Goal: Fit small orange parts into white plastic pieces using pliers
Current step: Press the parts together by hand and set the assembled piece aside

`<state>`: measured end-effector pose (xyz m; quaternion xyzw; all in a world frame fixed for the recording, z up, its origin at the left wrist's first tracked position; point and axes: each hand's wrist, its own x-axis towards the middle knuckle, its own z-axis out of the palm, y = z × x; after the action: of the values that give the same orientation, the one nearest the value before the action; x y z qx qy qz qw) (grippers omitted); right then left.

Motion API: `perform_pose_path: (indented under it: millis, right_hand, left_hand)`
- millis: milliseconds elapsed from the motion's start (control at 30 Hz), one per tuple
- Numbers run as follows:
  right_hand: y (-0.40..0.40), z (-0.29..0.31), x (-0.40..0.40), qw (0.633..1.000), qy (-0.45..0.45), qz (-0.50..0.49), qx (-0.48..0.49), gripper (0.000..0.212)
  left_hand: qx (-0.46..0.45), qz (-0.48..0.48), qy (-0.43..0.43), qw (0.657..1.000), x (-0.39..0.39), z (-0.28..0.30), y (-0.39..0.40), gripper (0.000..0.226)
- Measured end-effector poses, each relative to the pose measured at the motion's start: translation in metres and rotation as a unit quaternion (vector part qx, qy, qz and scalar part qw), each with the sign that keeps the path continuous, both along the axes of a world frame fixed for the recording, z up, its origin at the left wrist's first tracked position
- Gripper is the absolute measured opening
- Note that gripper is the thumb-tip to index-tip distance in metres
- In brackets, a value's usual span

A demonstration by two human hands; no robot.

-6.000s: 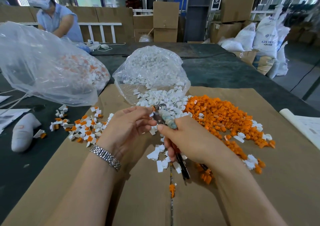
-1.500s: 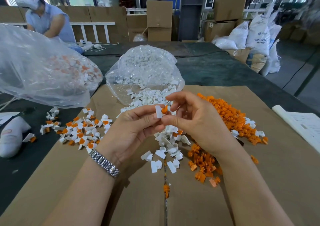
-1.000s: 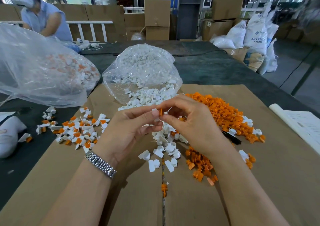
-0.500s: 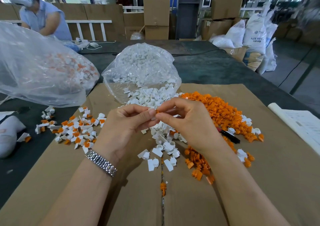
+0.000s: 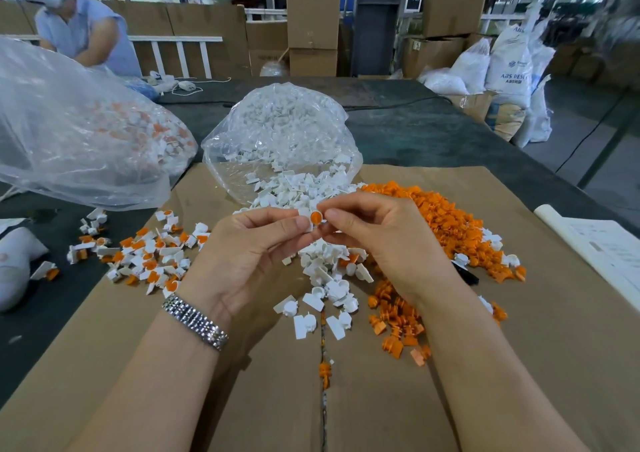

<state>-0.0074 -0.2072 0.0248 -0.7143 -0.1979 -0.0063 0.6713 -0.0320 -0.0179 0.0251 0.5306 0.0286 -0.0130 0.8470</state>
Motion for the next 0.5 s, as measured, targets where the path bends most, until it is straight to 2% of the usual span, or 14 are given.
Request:
perform_pose_path:
  millis: [267, 500]
  right_hand:
    - [0.0014, 0.0005, -0.0008, 1.000, 0.010, -0.010, -0.005, 0.013]
    - [0.0028, 0.0016, -0.0022, 1.000, 0.015, -0.011, -0.018, 0.011]
  left_hand:
    - [-0.001, -0.025, -0.003, 1.000, -0.0002, -0.0013, 0.0014, 0.013]
    - [0.027, -0.006, -0.002, 1.000, -0.0008, -0.0003, -0.0026, 0.007]
